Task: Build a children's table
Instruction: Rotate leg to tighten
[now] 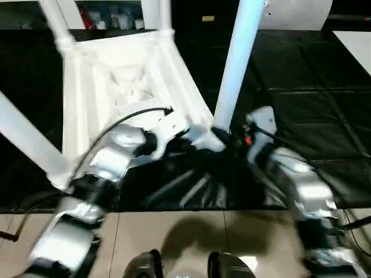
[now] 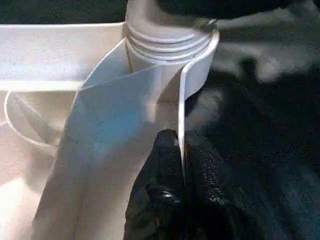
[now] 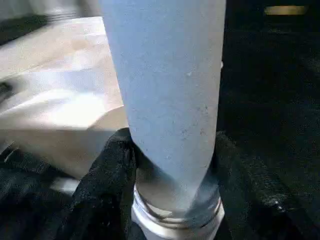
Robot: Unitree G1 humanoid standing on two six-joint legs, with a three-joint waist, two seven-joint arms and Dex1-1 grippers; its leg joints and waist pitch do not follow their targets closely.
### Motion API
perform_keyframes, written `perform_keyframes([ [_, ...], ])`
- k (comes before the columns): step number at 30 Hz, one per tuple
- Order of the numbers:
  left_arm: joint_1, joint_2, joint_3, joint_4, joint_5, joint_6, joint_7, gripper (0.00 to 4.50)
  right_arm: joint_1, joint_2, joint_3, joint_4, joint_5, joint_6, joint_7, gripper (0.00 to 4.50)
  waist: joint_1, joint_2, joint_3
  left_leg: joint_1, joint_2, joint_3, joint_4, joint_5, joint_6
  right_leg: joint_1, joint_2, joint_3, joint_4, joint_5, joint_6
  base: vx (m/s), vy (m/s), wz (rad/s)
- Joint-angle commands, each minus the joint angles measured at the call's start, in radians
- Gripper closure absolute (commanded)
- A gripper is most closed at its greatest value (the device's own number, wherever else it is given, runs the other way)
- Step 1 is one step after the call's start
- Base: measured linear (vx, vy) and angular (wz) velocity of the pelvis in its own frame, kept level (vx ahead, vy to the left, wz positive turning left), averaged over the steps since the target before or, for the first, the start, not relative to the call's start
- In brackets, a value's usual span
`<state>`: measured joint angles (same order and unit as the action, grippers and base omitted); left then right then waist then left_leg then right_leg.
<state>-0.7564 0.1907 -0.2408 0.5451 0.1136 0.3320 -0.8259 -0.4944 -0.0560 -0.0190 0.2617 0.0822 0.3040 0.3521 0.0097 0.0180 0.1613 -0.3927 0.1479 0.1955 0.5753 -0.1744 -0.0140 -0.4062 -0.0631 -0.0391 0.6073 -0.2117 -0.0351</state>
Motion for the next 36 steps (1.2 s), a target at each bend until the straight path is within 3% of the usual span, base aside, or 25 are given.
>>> perform_keyframes([
  [1, -0.022, -0.078, -0.025, 0.017, -0.007, 0.004, 0.084, 4.50, -0.010, 0.076, 0.055, 0.095, -0.014, 0.064, -0.094, 2.56, 0.005, -0.012, -0.054, 0.023, 0.081, -0.047, -0.082, -0.206, 0.026, 0.029, -0.107, 0.062, -0.096, -0.309, -0.191, 0.000, 0.000, 0.00],
  [4, -0.029, -0.098, -0.034, 0.024, 0.009, 0.000, 0.115, 4.50, -0.037, 0.127, 0.007, 0.120, 0.017, 0.052, -0.170, 2.56, 0.005, -0.010, -0.060, 0.023, 0.081, -0.040, -0.076, -0.122, 0.072, 0.034, -0.101, 0.062, -0.082, -0.129, -0.214, 0.017, -0.005, 0.02],
  [5, -0.029, -0.103, -0.033, 0.024, 0.010, 0.000, 0.118, 4.50, -0.041, 0.135, 0.006, 0.118, 0.013, 0.044, -0.181, 2.00, 0.006, -0.011, -0.062, 0.021, 0.079, -0.038, -0.074, -0.099, 0.085, 0.038, -0.099, 0.060, -0.078, -0.083, -0.221, 0.052, -0.016, 0.05],
  [7, -0.027, -0.108, -0.031, 0.017, 0.008, 0.008, 0.120, 4.50, -0.039, 0.134, 0.023, 0.106, 0.001, 0.034, -0.166, 1.87, 0.006, -0.012, -0.063, 0.016, 0.077, -0.038, -0.069, -0.037, 0.132, 0.047, -0.099, 0.056, -0.064, 0.054, -0.244, 0.026, -0.009, 0.01],
  [9, -0.024, -0.103, -0.030, 0.014, 0.013, 0.007, 0.111, 4.50, -0.030, 0.130, 0.014, 0.097, -0.010, 0.024, -0.163, 1.66, 0.007, -0.012, -0.059, 0.016, 0.078, -0.037, -0.070, -0.048, 0.148, 0.048, -0.102, 0.055, -0.069, 0.045, -0.249, 0.000, 0.000, 0.00],
  [11, -0.017, -0.081, -0.033, 0.008, 0.011, -0.007, 0.090, 4.50, -0.019, 0.104, -0.020, 0.096, 0.007, -0.007, -0.155, 1.39, 0.009, -0.012, -0.054, 0.019, 0.082, -0.038, -0.074, -0.094, 0.130, 0.046, -0.101, 0.054, -0.078, -0.057, -0.241, 0.000, 0.000, 0.00],
  [14, -0.007, -0.055, -0.036, 0.000, 0.005, -0.021, 0.058, 4.50, -0.005, 0.054, -0.027, 0.085, 0.023, -0.043, -0.091, 1.20, 0.012, -0.007, -0.054, 0.024, 0.087, -0.040, -0.079, -0.114, 0.114, 0.044, -0.100, 0.055, -0.080, -0.093, -0.235, 0.000, 0.000, 0.00],
  [17, 0.003, -0.023, -0.039, 0.002, 0.008, -0.037, 0.032, 4.50, 0.015, -0.009, -0.013, 0.060, 0.037, -0.073, 0.016, 0.99, 0.016, -0.006, -0.059, 0.022, 0.086, -0.038, -0.073, -0.059, 0.135, 0.049, -0.098, 0.055, -0.068, 0.021, -0.243, 0.000, 0.000, 0.00],
  [18, 0.003, -0.023, -0.039, 0.002, 0.008, -0.037, 0.032, 4.50, 0.015, -0.009, -0.013, 0.060, 0.037, -0.073, 0.016, 0.99, 0.015, -0.009, -0.061, 0.020, 0.085, -0.036, -0.069, -0.023, 0.158, 0.051, -0.097, 0.055, -0.061, 0.090, -0.254, 0.000, 0.000, 0.00],
  [19, 0.017, 0.017, -0.045, 0.003, 0.006, -0.070, -0.018, 4.50, 0.042, -0.100, 0.010, 0.016, 0.059, -0.110, 0.176, 0.79, 0.017, -0.013, -0.063, 0.015, 0.081, -0.036, -0.064, 0.007, 0.182, 0.058, -0.097, 0.053, -0.054, 0.150, -0.259, 0.000, 0.000, 0.00],
  [21, 0.027, 0.039, -0.048, 0.003, 0.002, -0.109, -0.053, 4.50, 0.053, -0.151, 0.017, -0.001, 0.068, -0.135, 0.256, 0.64, 0.019, -0.016, -0.065, 0.010, 0.080, -0.036, -0.057, 0.033, 0.219, 0.063, -0.098, 0.053, -0.045, 0.234, -0.256, 0.000, 0.000, 0.00],
  [23, 0.041, 0.067, -0.052, 0.000, -0.004, -0.135, -0.098, 4.50, 0.058, -0.213, 0.016, -0.004, 0.086, -0.169, 0.360, 0.56, 0.016, -0.017, -0.061, 0.008, 0.080, -0.035, -0.057, 0.015, 0.235, 0.061, -0.098, 0.048, -0.050, 0.224, -0.259, 0.000, 0.000, 0.00],
  [25, 0.057, 0.093, -0.058, -0.012, -0.020, -0.172, -0.153, 4.50, 0.048, -0.266, 0.015, 0.009, 0.108, -0.186, 0.454, 0.46, 0.016, -0.015, -0.056, 0.013, 0.084, -0.035, -0.061, -0.048, 0.214, 0.056, -0.099, 0.046, -0.066, 0.072, -0.260, 0.000, 0.000, 0.00],
  [27, 0.071, 0.128, -0.072, -0.025, -0.030, -0.227, -0.215, 4.50, 0.039, -0.320, 0.030, 0.016, 0.133, -0.192, 0.570, 0.46, 0.021, -0.014, -0.056, 0.018, 0.088, -0.035, -0.064, -0.075, 0.194, 0.054, -0.098, 0.048, -0.071, -0.011, -0.263, 0.000, 0.000, 0.00],
  [30, 0.078, 0.168, -0.090, -0.028, -0.027, -0.269, -0.272, 4.50, 0.028, -0.363, 0.048, 0.019, 0.165, -0.187, 0.691, 0.46, 0.022, -0.014, -0.056, 0.021, 0.092, -0.035, -0.066, -0.073, 0.184, 0.051, -0.095, 0.049, -0.069, -0.027, -0.268, 0.000, 0.000, 0.00],
  [31, 0.085, 0.201, -0.100, -0.033, -0.038, -0.314, -0.337, 4.50, 0.012, -0.394, 0.061, 0.031, 0.195, -0.180, 0.792, 0.46, 0.026, -0.010, -0.057, 0.021, 0.094, -0.034, -0.065, -0.067, 0.188, 0.049, -0.095, 0.049, -0.065, -0.015, -0.275, 0.000, 0.000, 0.00],
  [36, 0.106, 0.243, -0.105, -0.076, -0.081, -0.342, -0.454, 4.50, -0.030, -0.419, 0.083, 0.087, 0.212, -0.185, 0.911, 0.46, 0.031, -0.011, -0.066, 0.022, 0.098, -0.031, -0.058, -0.008, 0.208, 0.047, -0.096, 0.046, -0.046, 0.095, -0.306, 0.000, 0.000, 0.00],
])
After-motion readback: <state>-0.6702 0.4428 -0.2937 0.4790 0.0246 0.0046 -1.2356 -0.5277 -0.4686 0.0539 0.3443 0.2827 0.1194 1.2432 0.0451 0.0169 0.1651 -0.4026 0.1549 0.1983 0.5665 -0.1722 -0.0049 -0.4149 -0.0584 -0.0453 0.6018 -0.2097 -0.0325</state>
